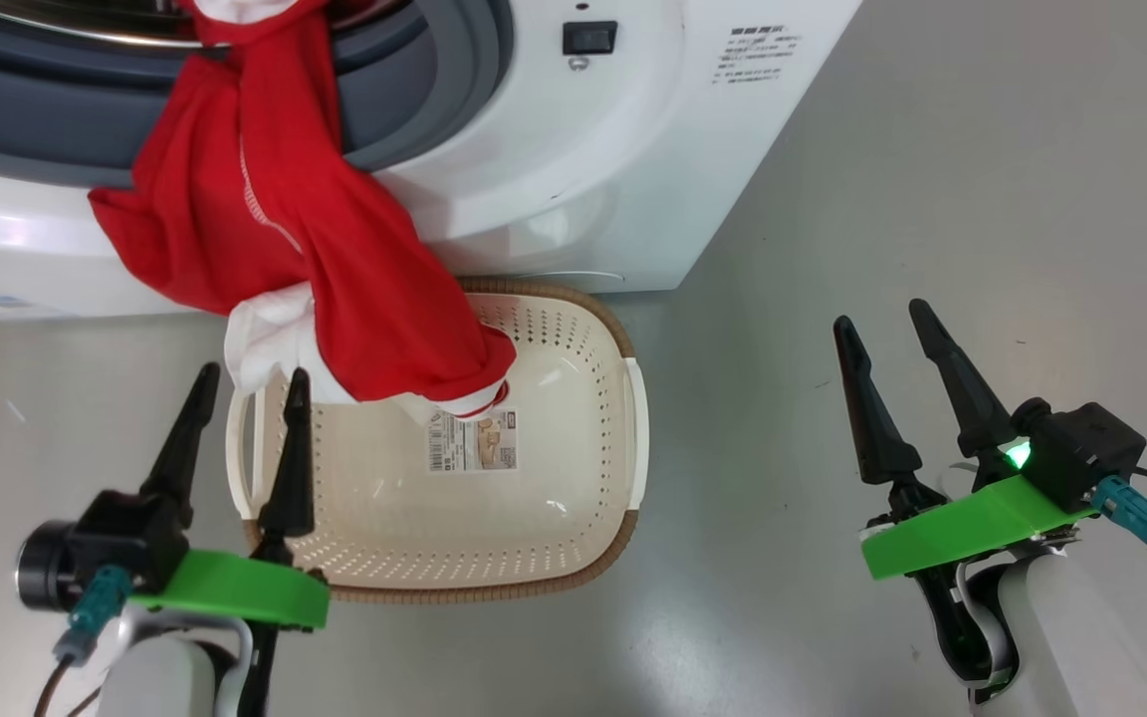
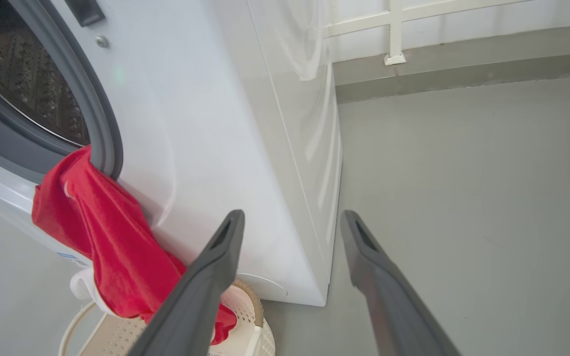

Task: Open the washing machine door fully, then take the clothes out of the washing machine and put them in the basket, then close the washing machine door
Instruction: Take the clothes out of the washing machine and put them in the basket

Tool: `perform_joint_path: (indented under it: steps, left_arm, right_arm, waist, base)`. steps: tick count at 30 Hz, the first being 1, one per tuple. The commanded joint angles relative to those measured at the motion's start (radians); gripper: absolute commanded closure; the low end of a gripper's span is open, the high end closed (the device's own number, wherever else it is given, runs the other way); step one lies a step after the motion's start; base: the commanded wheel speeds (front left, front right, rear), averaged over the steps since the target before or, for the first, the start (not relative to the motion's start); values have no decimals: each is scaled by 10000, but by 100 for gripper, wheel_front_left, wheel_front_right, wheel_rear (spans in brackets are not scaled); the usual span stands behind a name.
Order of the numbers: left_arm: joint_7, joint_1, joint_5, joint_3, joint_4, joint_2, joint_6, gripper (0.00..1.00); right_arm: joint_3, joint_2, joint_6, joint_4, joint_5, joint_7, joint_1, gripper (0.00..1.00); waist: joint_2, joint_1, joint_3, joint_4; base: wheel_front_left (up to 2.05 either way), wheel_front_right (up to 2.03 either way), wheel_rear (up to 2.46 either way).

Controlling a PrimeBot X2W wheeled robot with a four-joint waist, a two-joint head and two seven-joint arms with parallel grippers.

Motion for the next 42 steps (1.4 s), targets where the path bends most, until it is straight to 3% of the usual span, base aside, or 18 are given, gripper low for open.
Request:
perform_joint_path:
  steps: [1,11,18,27,42]
  left_arm:
    - [-51,-208,-105,215,-96,147,-55,0]
    - [285,-2531,-963,-327,983,954,-56,0]
    - [1554,-4303,-1298,-911,1824,1341,-57,0]
    - [2457,-5698,-1566,-1483,3207,1422,-57,0]
    - [2477,-7438,-1824,-2159,6031,1387,-57,0]
  right_arm:
    - [180,20,48,-243,-67,-65,268,0]
    - [189,20,48,-240,-36,-65,125,0]
    - [235,20,48,-258,24,-65,38,0]
    - [319,20,48,-264,119,-65,-53,0]
    - [390,20,48,-291,160,-65,-99,0]
  waist:
    - [-1,0,19,16]
    - [-1,0,171,38]
    - [-1,0,356,14]
    - [-1,0,478,-108]
    - [-1,0,570,-265]
  base:
    - [0,0,0]
    - [0,0,0]
    - [0,0,0]
    - [0,0,0]
    - [0,0,0]
